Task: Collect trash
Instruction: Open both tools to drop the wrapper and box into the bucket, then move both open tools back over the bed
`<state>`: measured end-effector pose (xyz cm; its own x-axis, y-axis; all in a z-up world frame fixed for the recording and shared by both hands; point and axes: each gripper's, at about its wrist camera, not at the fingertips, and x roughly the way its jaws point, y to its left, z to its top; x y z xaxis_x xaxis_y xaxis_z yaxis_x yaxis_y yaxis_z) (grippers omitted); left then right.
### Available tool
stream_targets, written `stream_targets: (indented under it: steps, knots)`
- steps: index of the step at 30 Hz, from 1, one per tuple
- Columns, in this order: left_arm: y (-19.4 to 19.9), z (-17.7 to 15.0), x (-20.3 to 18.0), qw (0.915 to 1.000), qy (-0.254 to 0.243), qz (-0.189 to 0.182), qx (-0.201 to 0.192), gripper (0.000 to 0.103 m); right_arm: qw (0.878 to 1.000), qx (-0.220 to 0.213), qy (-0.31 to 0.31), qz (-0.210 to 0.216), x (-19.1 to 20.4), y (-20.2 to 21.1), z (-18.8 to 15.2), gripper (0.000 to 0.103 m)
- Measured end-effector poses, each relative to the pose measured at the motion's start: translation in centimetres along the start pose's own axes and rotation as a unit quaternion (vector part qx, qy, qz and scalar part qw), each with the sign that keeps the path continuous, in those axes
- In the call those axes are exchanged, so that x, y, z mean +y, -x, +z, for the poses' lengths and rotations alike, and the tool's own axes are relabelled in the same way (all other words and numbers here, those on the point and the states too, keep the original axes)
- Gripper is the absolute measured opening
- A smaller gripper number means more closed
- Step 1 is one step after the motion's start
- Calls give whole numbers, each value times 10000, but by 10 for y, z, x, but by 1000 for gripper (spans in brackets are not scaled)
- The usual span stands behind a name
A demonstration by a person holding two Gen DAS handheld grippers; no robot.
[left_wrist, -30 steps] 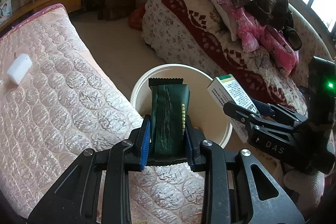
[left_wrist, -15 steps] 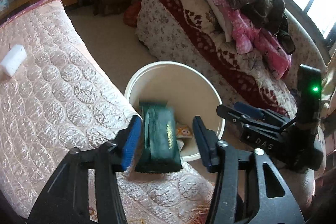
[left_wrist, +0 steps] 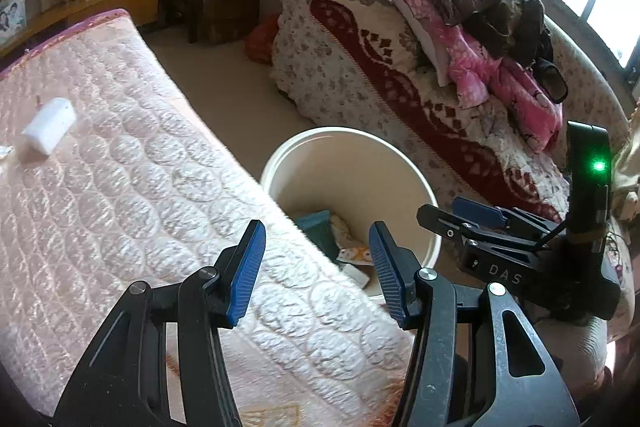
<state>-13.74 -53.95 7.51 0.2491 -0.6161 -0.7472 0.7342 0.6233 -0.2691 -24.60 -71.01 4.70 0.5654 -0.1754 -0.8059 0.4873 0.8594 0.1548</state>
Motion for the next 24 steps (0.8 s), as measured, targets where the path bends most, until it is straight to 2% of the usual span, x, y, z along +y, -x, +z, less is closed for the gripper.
stream_targets:
  steps: [8, 13, 24]
  knots:
    - [13, -6, 27, 9990, 162, 407, -109, 52, 9998, 18, 192, 83, 24, -1, -1, 56]
    - [24, -10, 49, 9974, 371, 590, -192, 52, 9993, -21, 341, 133, 44, 1, -1, 63]
    - [51, -24, 102, 9912, 796, 1006, -334, 52, 9962, 23, 787, 379, 99, -3, 3, 66]
